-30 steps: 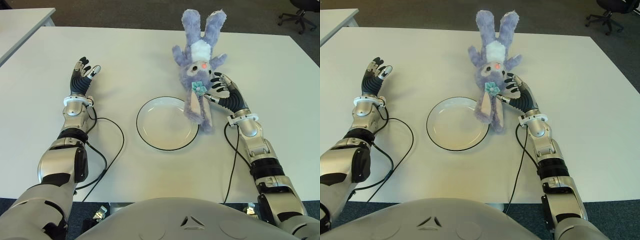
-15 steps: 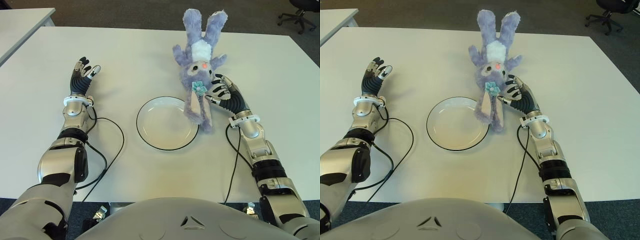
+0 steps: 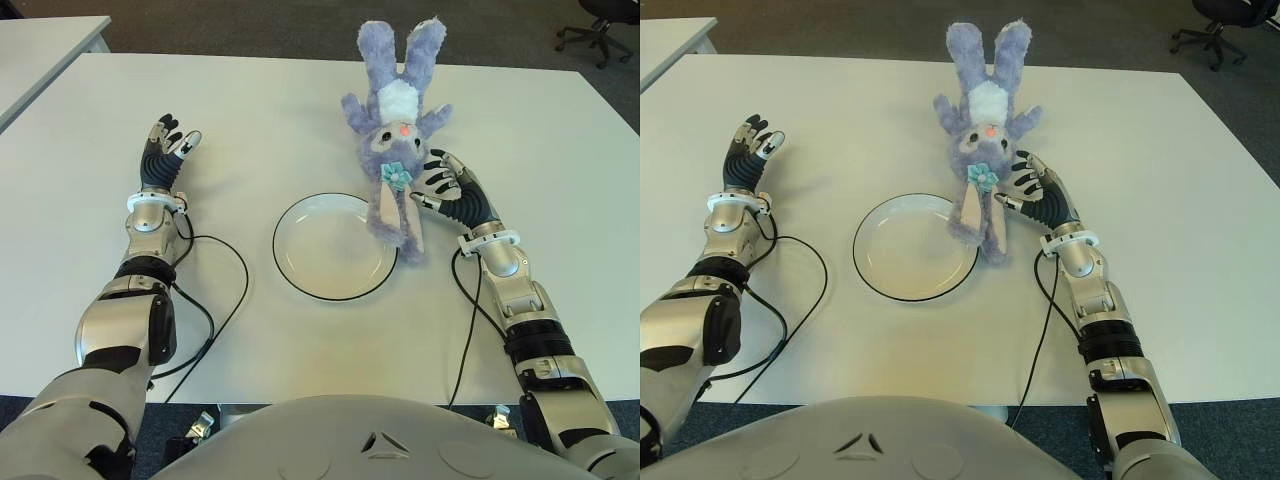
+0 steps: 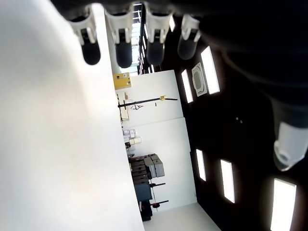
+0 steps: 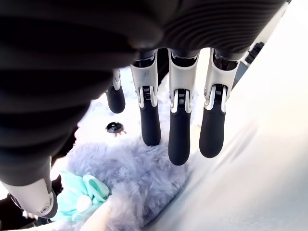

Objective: Put the doll into the plate.

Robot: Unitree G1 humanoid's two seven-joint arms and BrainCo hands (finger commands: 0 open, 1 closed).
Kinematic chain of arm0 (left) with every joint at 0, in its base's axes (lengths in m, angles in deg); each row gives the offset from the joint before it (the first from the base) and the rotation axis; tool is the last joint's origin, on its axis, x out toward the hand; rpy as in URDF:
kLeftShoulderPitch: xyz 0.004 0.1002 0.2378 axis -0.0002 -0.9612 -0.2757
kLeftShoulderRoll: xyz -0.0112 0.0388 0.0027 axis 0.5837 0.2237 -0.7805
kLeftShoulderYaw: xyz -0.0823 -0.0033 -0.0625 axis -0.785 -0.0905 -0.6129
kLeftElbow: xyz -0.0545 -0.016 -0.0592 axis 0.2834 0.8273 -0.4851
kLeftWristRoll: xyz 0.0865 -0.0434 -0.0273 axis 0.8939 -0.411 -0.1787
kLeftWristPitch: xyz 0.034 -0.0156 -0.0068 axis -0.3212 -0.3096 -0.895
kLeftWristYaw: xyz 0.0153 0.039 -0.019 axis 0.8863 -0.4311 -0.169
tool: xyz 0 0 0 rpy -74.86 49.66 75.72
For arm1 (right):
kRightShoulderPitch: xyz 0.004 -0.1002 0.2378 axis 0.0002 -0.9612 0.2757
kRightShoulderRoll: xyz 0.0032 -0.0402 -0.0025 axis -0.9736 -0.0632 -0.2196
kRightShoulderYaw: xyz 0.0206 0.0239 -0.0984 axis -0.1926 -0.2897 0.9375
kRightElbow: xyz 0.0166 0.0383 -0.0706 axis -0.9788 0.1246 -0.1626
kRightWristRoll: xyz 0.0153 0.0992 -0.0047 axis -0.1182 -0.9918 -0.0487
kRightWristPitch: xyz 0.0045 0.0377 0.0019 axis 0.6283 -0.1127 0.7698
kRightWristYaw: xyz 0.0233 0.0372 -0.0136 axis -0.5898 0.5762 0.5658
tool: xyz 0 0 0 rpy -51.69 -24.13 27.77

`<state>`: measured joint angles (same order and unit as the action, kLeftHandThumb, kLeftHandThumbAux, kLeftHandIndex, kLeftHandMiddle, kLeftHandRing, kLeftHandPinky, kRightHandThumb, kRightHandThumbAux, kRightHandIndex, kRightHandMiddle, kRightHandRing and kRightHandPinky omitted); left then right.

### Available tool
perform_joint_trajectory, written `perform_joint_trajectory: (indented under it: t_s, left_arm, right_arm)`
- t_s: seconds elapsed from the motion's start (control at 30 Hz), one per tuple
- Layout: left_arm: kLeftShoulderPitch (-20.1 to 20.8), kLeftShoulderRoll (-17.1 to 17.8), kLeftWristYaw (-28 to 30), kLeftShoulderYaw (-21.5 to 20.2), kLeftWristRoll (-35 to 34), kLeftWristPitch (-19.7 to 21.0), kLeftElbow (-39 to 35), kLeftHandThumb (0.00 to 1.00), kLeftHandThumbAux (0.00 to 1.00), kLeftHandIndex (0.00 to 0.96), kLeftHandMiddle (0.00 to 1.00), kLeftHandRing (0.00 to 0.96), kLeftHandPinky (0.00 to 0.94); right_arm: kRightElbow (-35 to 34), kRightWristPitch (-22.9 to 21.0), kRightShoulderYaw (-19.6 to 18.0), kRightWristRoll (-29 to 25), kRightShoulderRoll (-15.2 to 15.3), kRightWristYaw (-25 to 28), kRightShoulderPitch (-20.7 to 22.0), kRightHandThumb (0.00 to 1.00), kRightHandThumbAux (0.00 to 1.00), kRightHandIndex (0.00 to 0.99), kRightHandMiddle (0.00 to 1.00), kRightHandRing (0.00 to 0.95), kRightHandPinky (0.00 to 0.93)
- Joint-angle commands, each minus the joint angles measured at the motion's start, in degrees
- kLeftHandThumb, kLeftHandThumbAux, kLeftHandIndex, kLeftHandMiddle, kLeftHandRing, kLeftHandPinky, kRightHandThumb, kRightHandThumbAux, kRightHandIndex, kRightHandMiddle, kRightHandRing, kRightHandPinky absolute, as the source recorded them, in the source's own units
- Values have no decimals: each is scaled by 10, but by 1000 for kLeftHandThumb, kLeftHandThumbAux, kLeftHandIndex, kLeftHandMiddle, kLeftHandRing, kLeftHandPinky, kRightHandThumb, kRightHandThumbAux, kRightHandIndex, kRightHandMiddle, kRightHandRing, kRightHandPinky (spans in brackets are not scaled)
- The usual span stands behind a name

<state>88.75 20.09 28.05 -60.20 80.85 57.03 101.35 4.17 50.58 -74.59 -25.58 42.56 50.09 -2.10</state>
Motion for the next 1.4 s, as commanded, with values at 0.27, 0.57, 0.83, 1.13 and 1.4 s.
perform_joint_trajectory:
  t_s: [0.27,0.57,0.83,1.13,1.4]
  left_arm:
    - [-46,2,38,-14,-14,21,31,0,520,0,99,102,98]
    - [-46,3,39,-14,-15,19,32,0,519,0,106,109,97]
    - [-46,2,38,-13,-14,19,32,0,523,0,109,113,103]
    - [-44,1,33,-11,-11,22,32,0,525,0,107,109,109]
    - [-43,-2,32,-10,-10,26,32,0,525,0,111,112,99]
  right_arm:
    - [110,-122,52,-21,-94,29,-279,245,661,76,255,350,405]
    - [85,-157,52,-23,-95,35,-284,215,653,77,258,355,403]
    - [76,-162,55,-26,-92,45,-284,237,664,72,259,364,419]
    - [68,-151,41,-64,-103,69,-292,311,702,45,230,311,333]
    - [9,-170,42,-115,-109,102,-315,302,703,34,204,270,302]
